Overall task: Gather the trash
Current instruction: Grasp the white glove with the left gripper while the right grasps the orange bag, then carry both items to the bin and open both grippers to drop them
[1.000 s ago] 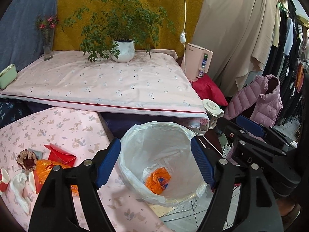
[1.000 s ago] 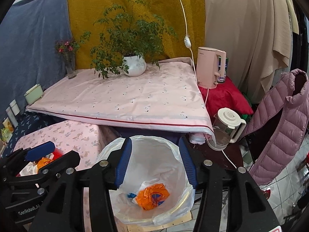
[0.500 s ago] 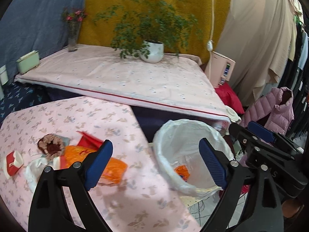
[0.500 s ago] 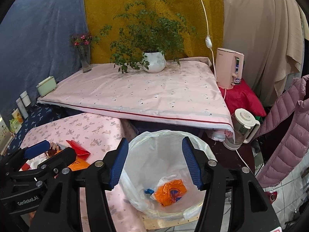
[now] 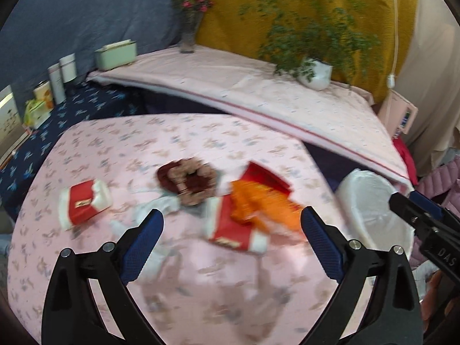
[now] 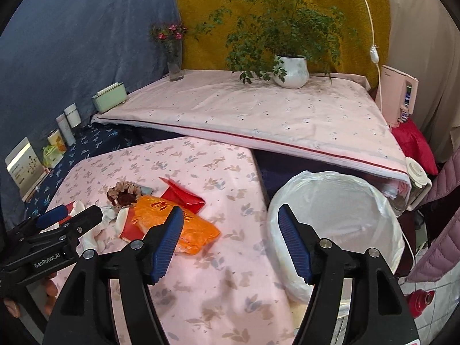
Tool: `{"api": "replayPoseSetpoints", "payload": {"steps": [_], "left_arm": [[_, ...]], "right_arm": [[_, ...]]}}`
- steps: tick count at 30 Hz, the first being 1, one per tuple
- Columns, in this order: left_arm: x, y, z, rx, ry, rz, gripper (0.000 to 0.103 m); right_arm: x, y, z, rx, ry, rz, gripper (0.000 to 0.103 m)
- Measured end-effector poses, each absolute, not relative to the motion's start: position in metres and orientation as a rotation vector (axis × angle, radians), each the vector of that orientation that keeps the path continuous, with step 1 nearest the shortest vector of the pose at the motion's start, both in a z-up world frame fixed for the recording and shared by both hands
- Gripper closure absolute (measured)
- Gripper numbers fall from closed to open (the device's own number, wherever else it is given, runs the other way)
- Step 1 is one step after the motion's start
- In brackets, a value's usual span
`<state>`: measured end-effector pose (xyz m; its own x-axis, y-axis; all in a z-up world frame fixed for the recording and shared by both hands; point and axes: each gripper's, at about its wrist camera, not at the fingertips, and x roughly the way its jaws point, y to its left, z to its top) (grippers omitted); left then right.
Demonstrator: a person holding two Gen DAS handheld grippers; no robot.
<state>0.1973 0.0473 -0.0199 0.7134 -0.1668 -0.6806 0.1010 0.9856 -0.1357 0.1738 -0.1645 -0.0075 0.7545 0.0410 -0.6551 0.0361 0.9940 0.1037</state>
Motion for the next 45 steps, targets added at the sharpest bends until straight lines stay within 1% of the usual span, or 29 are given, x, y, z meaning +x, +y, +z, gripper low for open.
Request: {"api": "replayPoseSetpoints", "payload": {"steps": [8, 13, 20, 23, 24, 25, 26, 27, 28, 29, 30, 31, 32, 34, 36, 37, 45], "left_arm": [[0.202, 0.113, -0.060, -0.105, 0.838, -0.028, 0.011], [0.209, 0.126, -0.081, -0.103, 0.895, -0.028, 0.011], [0.220, 0.142, -0.098, -0.176, 0.940, -0.053, 0.012], [0.225, 0.147, -0.103, -0.217, 0.955, -0.068, 0.015], [0.227, 0.148, -0.104, -0.224, 0.960, -0.074, 0.020], [0.229, 0.147, -0.105, -0.231, 0.966, -0.087, 0.027], [0.231, 0.146, -0.106, -0.235, 0.975, -0.099, 0.035], [0.233, 0.145, -0.107, -0.238, 0.982, -0.111, 0.040], [0.234, 0.144, -0.108, -0.239, 0.989, -0.122, 0.049], [0.234, 0.143, -0.108, -0.242, 0.991, -0.129, 0.054], [0.234, 0.142, -0.108, -0.244, 0.992, -0.137, 0.065], [0.235, 0.141, -0.108, -0.245, 0.993, -0.145, 0.076], [0.235, 0.140, -0.107, -0.248, 0.995, -0.153, 0.081], [0.235, 0.140, -0.104, -0.255, 0.991, -0.158, 0.085], [0.234, 0.137, -0.098, -0.241, 0.982, -0.169, 0.088], [0.233, 0.135, -0.094, -0.234, 0.972, -0.173, 0.088], [0.229, 0.107, -0.041, -0.203, 0.874, -0.246, 0.089]], "right_arm": [[0.195, -0.112, -0.040, 0.100, 0.786, 0.071, 0.037], [0.210, -0.081, -0.052, 0.080, 0.819, 0.112, 0.037], [0.232, -0.059, -0.066, 0.065, 0.854, 0.110, 0.037], [0.241, -0.058, -0.072, 0.072, 0.870, 0.101, 0.037], [0.244, -0.058, -0.073, 0.071, 0.875, 0.098, 0.037], [0.246, -0.058, -0.075, 0.068, 0.880, 0.094, 0.037], [0.249, -0.057, -0.077, 0.065, 0.883, 0.091, 0.040], [0.251, -0.057, -0.079, 0.061, 0.888, 0.090, 0.042], [0.253, -0.056, -0.080, 0.057, 0.896, 0.090, 0.051], [0.255, -0.055, -0.082, 0.052, 0.906, 0.089, 0.061], [0.256, -0.055, -0.084, 0.049, 0.913, 0.090, 0.067], [0.257, -0.055, -0.084, 0.046, 0.917, 0.094, 0.076], [0.258, -0.056, -0.085, 0.043, 0.920, 0.095, 0.085], [0.258, -0.058, -0.082, 0.042, 0.916, 0.094, 0.093], [0.258, -0.062, -0.075, 0.053, 0.902, 0.097, 0.096], [0.257, -0.064, -0.072, 0.055, 0.894, 0.097, 0.098], [0.245, -0.082, -0.023, 0.073, 0.782, 0.099, 0.100]]}}
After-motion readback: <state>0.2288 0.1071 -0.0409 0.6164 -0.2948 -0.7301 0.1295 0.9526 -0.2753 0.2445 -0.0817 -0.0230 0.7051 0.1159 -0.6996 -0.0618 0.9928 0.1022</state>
